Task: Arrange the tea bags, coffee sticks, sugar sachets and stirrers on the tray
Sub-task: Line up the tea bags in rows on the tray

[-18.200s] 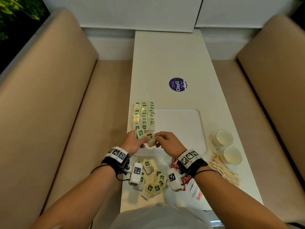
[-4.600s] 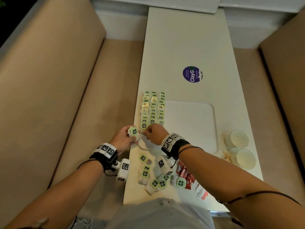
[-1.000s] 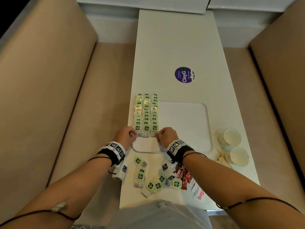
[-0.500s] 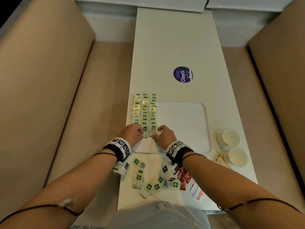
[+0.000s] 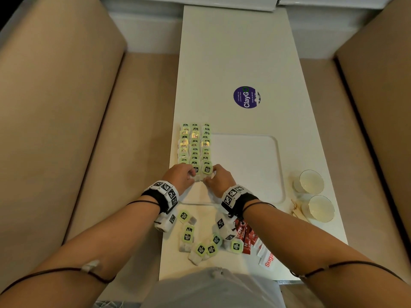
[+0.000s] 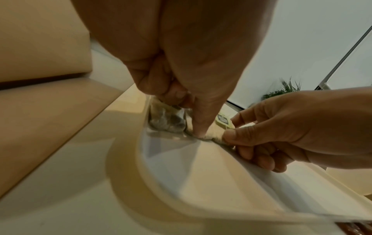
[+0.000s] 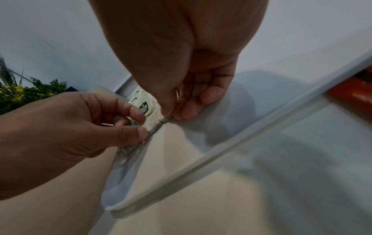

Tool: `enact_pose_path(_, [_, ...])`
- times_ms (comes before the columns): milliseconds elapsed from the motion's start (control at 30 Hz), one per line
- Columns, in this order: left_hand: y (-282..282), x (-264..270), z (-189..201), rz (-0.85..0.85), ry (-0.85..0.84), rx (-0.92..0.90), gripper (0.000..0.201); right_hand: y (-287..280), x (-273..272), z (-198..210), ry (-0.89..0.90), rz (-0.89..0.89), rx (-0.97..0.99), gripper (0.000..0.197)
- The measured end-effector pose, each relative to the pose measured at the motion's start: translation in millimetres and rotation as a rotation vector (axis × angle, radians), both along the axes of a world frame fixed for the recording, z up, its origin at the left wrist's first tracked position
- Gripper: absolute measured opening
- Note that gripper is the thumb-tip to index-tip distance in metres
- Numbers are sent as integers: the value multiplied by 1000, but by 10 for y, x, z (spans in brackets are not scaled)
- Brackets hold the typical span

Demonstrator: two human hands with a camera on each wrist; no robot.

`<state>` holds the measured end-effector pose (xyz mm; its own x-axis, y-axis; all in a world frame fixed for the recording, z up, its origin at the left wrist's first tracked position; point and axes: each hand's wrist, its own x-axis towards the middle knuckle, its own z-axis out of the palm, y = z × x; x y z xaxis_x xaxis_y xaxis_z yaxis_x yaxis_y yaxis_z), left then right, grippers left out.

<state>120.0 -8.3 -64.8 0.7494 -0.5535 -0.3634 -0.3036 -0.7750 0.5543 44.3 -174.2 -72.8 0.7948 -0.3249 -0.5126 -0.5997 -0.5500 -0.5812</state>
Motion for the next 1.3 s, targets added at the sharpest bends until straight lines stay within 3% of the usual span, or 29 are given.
enact_pose_path(200, [84, -135, 34, -13, 65, -27, 14, -114, -126, 87, 54, 87, -23, 58])
enact_pose_path(500, [369, -485, 62, -168, 142, 33, 8, -265, -566, 384, 22, 403, -19, 22])
enact_pose_path(667, [470, -703, 107, -299, 254, 59, 21, -283, -856, 425, 106, 618, -22, 23])
enact_pose_path(833, [525, -849, 113, -347, 239, 107, 34, -277, -1105, 407, 234, 735, -125, 32])
enact_pose_path(967, [547, -914, 107, -381, 237, 170, 43, -251, -1249, 362, 274, 807, -207, 20])
enact_pose_path(1067, [562, -961, 101, -394, 226, 211, 49, -191, -1294, 398, 294, 870, -287, 28])
enact_pose_path(1300, [533, -1045, 89, -430, 176, 232, 40, -59, -1342, 467, 272, 999, -426, 23])
